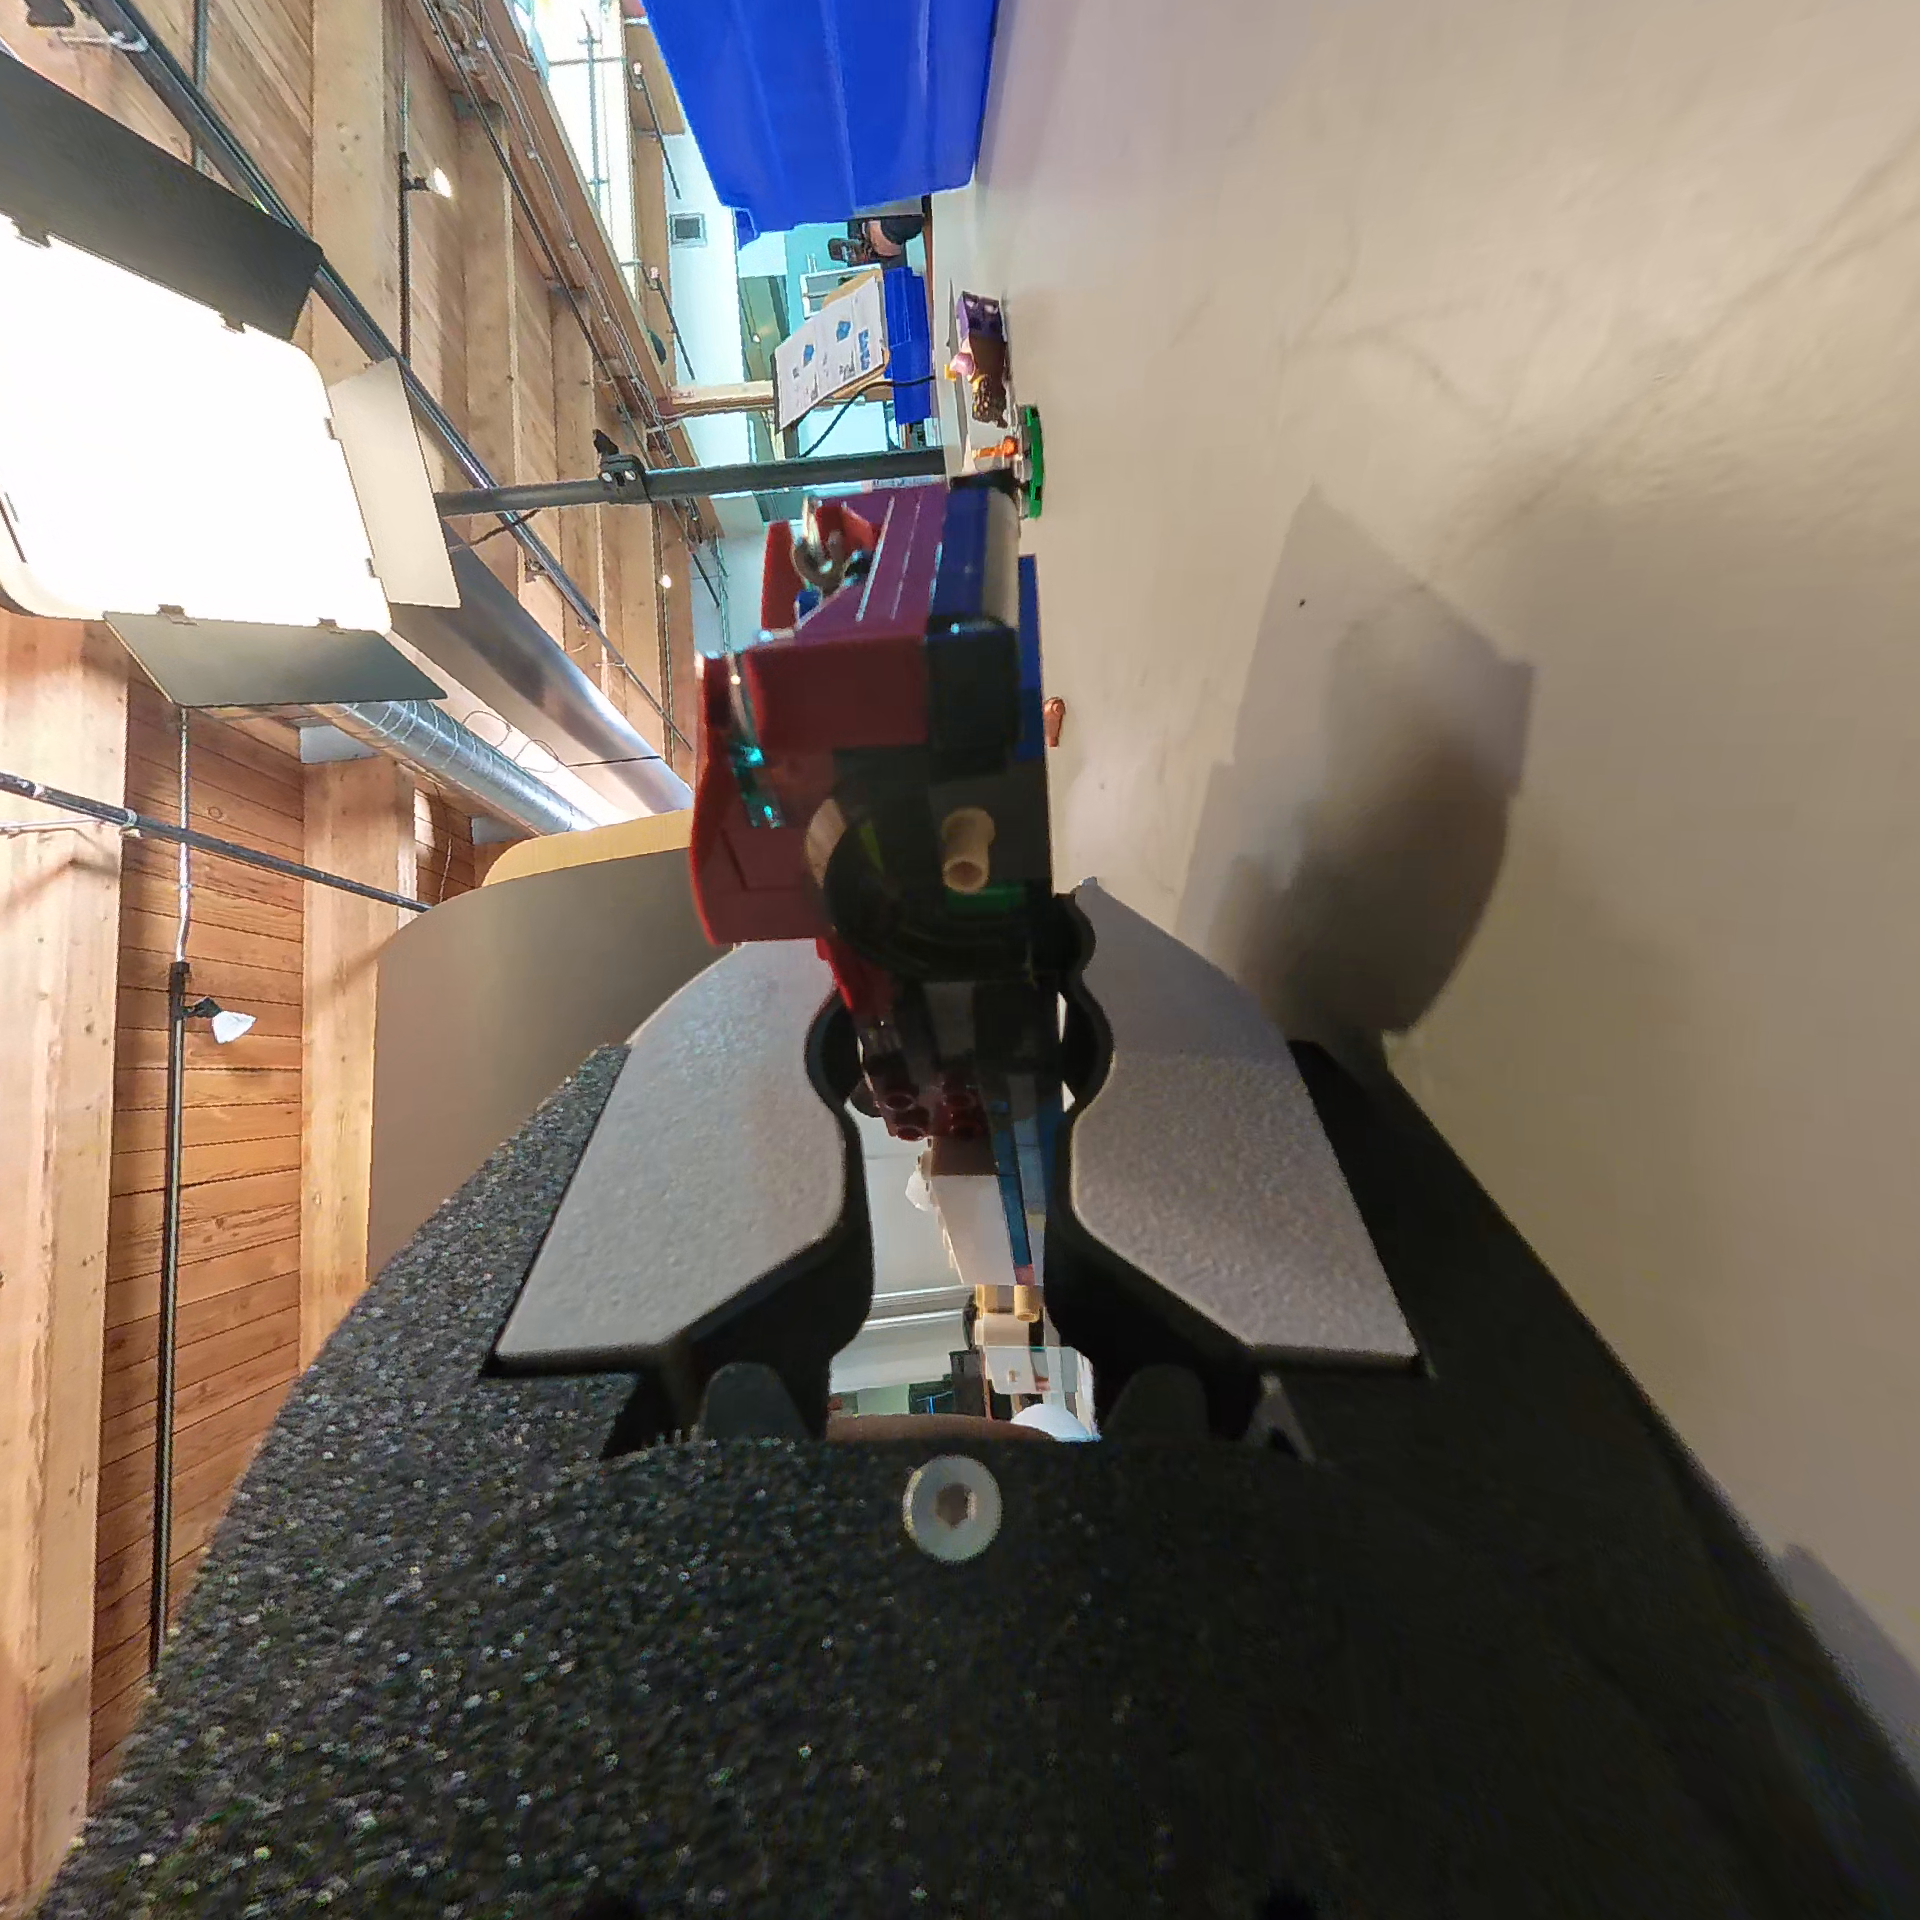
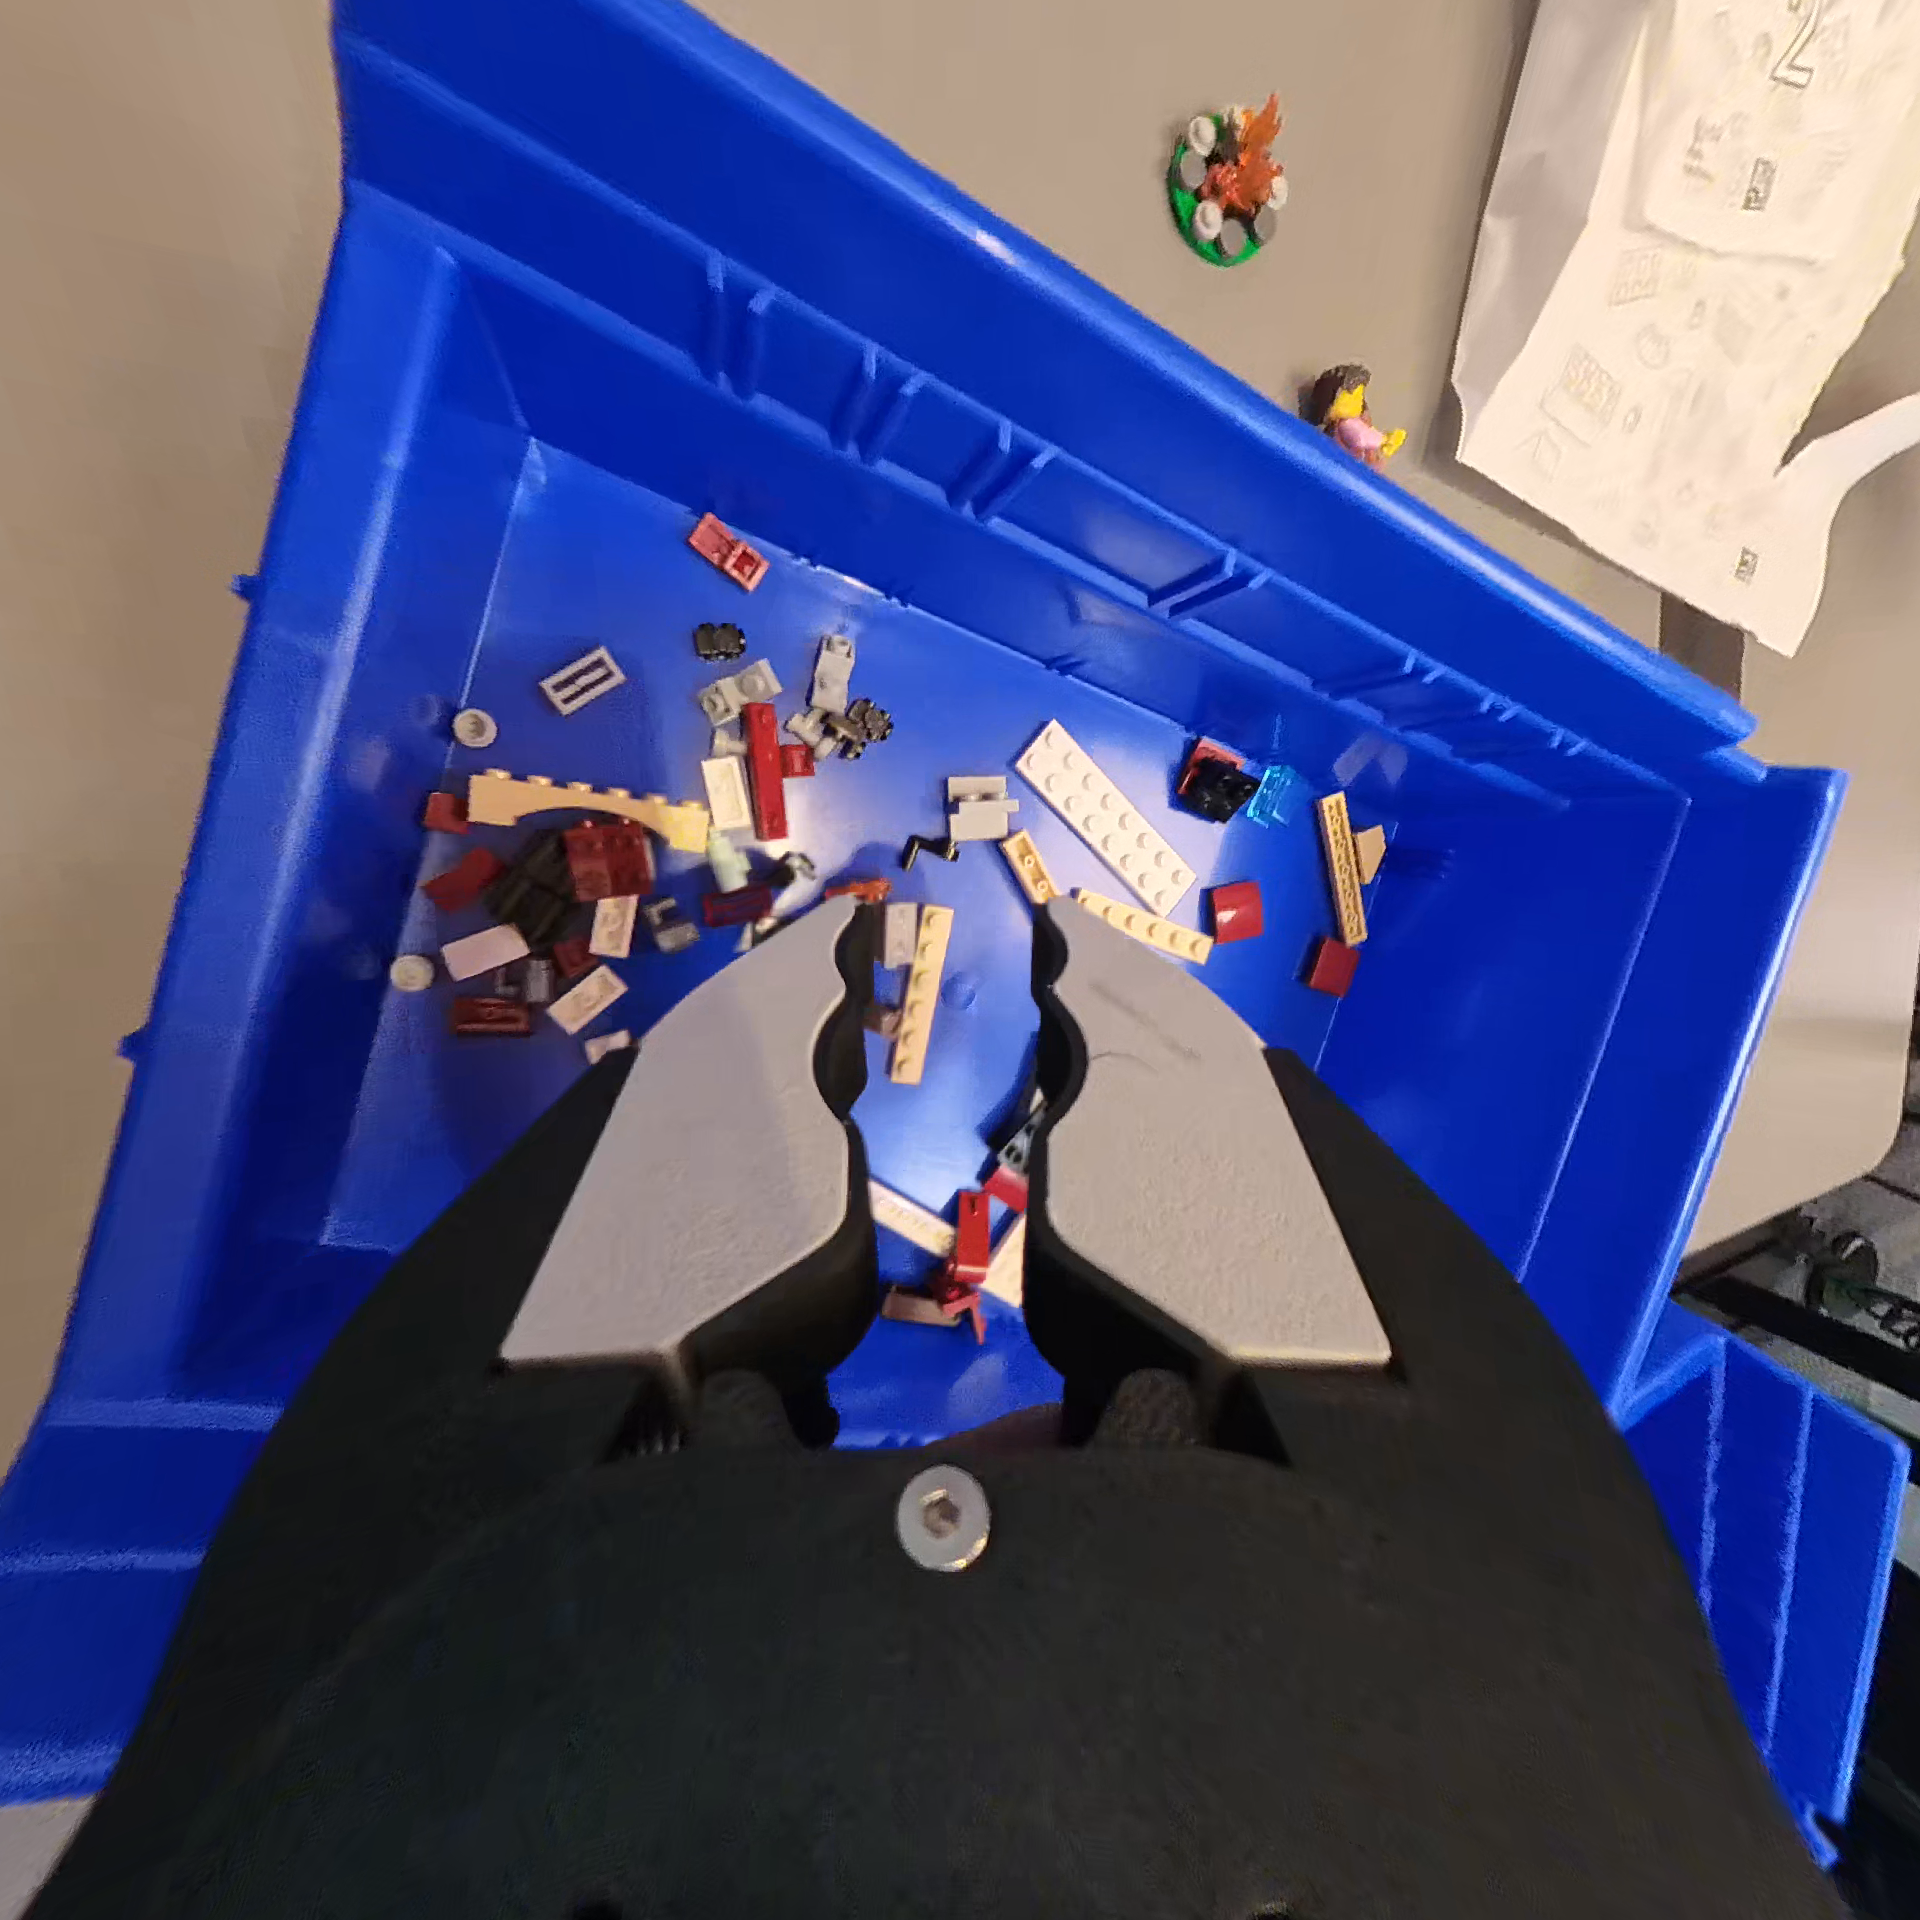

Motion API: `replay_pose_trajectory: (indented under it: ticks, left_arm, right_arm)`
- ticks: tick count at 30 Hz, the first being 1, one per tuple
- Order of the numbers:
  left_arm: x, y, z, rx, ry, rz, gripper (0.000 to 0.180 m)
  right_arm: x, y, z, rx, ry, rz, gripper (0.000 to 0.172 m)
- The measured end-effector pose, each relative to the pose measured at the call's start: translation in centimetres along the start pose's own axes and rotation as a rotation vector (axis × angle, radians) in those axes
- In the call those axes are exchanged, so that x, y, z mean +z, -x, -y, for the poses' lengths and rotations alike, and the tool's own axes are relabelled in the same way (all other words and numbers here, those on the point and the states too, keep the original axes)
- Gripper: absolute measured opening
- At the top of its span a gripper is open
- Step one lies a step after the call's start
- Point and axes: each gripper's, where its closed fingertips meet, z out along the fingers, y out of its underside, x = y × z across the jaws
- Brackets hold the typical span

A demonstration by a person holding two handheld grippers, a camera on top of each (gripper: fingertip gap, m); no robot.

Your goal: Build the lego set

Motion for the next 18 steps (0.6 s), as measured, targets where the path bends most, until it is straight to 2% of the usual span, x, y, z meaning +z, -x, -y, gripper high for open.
replay_pose_trajectory:
  ticks: [5,9,18]
  left_arm:
    - [0.0,0.0,-0.1,0.000,0.001,-0.004,0.036]
    - [-0.1,0.0,-0.1,-0.003,-0.004,-0.007,0.036]
    - [-0.1,0.1,0.1,-0.010,-0.020,-0.011,0.036]
  right_arm:
    - [0.6,-1.3,-0.3,-0.034,0.041,-0.008,0.029]
    - [-0.9,-1.9,-1.7,-0.014,0.104,-0.028,0.027]
    - [-4.5,0.3,-4.9,0.033,0.242,-0.048,0.024]
